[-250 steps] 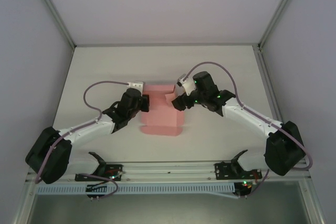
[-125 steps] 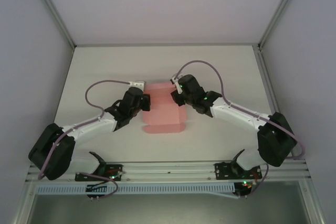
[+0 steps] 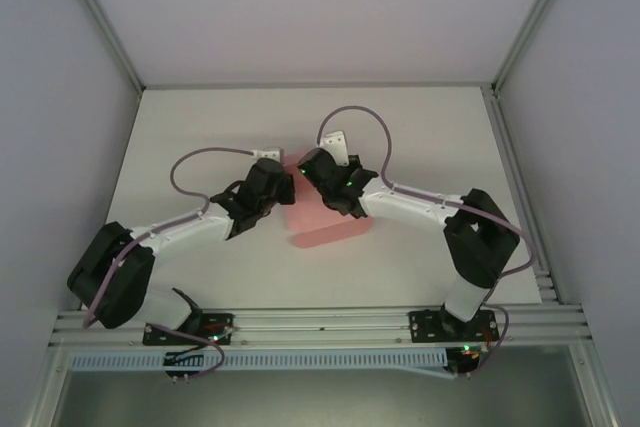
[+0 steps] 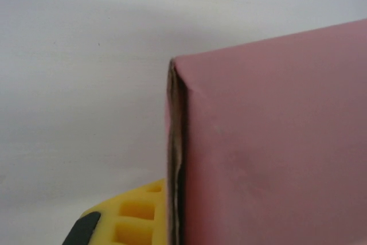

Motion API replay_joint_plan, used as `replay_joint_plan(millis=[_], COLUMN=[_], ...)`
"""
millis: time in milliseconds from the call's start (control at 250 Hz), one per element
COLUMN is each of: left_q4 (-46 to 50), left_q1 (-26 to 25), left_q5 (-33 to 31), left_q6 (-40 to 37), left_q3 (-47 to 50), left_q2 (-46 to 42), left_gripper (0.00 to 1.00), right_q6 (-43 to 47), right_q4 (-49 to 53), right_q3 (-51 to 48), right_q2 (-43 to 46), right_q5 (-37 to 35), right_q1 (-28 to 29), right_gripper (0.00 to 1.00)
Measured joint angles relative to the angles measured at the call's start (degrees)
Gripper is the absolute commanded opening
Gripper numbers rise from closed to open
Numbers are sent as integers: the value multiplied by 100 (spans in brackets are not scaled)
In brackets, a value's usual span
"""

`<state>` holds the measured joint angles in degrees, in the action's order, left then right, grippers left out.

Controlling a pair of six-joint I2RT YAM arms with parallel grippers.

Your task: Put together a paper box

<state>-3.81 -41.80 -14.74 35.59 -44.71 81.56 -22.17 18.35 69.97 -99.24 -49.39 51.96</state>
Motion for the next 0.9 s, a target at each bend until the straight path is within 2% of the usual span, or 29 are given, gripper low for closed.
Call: replay_joint_plan(millis=[148, 351, 419, 511, 579, 639, 699, 755, 835, 902], left_q4=[92, 166, 164, 164, 262, 323, 391, 433, 476, 490], left_q1=[-17, -26, -31, -31, -24, -7, 42, 96, 179, 238], left_q5=[42, 140, 216, 275, 291, 284, 269, 236, 162, 98], left_q6=[184, 225, 223, 219, 216, 192, 164, 151, 114, 35], left_q3=[-85, -184, -188, -188, -186, -177, -157, -140, -136, -136], left_q2=[2, 2, 2, 2, 2, 2, 2, -4, -39, -74], left_gripper=[0, 0, 0, 0, 0, 0, 0, 0, 0, 0], right_q6=[-492, -1113, -1279, -1279, -1058, -750, -409, -142, 256, 492], right_q4=[267, 516, 616, 498, 55, -459, -1054, -1493, -2124, -2472], right_q3=[28, 31, 39, -4, -264, -636, -1088, -1458, -1967, -2240], right_q2=[-26, -26, -26, -17, 101, 308, 632, 916, 1335, 1639], right_q5=[-426, -708, -721, -721, -654, -380, 136, 627, 1499, 2175], right_q1=[109, 173, 173, 173, 140, 81, -26, -140, -315, -413], right_gripper=[5, 6, 9, 25, 32, 45, 60, 78, 99, 100])
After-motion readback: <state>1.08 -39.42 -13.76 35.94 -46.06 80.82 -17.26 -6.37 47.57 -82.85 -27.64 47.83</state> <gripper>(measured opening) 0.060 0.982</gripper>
